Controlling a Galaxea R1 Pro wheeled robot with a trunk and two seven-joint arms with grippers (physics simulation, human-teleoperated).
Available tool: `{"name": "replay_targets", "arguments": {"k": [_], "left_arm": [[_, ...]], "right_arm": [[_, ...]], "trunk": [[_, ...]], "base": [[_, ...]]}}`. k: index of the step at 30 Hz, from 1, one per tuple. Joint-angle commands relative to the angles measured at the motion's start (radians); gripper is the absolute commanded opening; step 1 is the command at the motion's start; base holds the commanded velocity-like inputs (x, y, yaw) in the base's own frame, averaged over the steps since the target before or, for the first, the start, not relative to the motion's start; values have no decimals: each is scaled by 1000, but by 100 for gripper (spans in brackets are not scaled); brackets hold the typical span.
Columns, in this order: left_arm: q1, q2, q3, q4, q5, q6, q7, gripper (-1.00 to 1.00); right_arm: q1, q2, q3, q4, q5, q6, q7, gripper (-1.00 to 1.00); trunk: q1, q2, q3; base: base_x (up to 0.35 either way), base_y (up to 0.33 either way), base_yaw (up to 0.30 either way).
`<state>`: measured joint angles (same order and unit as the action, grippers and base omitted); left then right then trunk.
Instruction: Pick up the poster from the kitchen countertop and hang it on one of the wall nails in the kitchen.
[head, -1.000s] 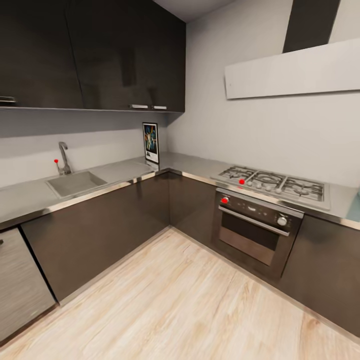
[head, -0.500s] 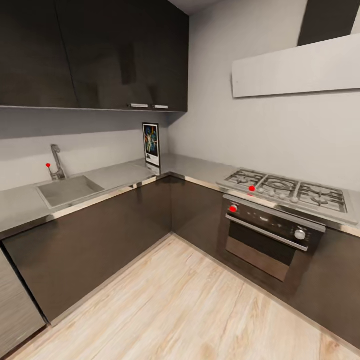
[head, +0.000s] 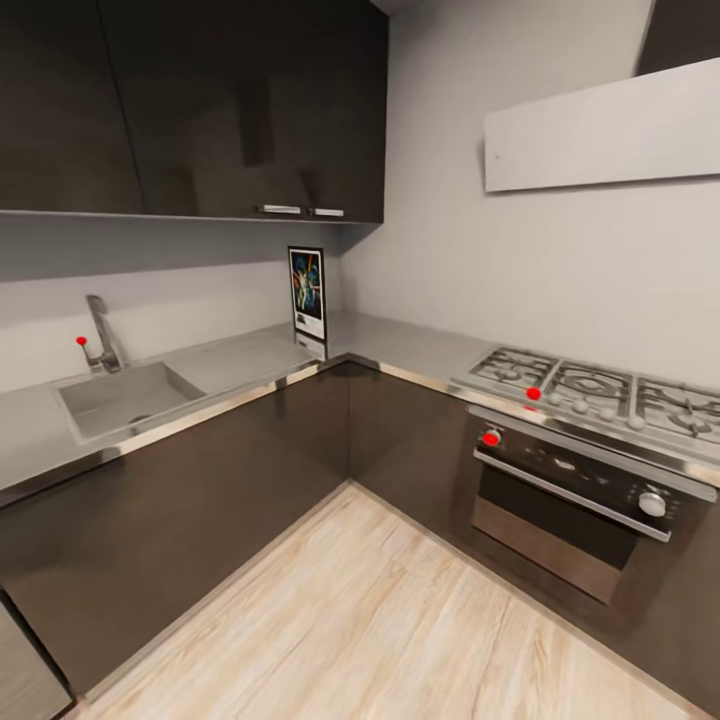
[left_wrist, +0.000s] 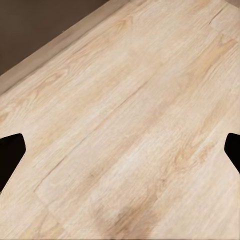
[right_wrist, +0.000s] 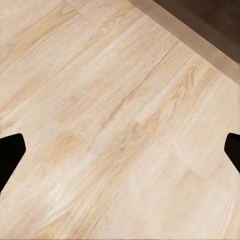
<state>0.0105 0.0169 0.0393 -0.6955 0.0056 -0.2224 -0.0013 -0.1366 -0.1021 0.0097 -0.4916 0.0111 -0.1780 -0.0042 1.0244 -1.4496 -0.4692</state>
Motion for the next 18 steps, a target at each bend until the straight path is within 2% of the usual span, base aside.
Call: {"name": "replay_targets", "arguments": {"k": [1, 18], "left_arm": [[0, 0, 1, -1, 1, -2, 0, 100], [0, 1, 1, -1, 1, -1, 0, 100]], "right_arm": [[0, 0, 1, 1, 1, -3, 0, 100], [0, 0, 1, 1, 1, -3, 0, 100]], "trunk": [[1, 0, -1], [1, 0, -1]], "base": [[336, 19, 0], [337, 9, 0]]}}
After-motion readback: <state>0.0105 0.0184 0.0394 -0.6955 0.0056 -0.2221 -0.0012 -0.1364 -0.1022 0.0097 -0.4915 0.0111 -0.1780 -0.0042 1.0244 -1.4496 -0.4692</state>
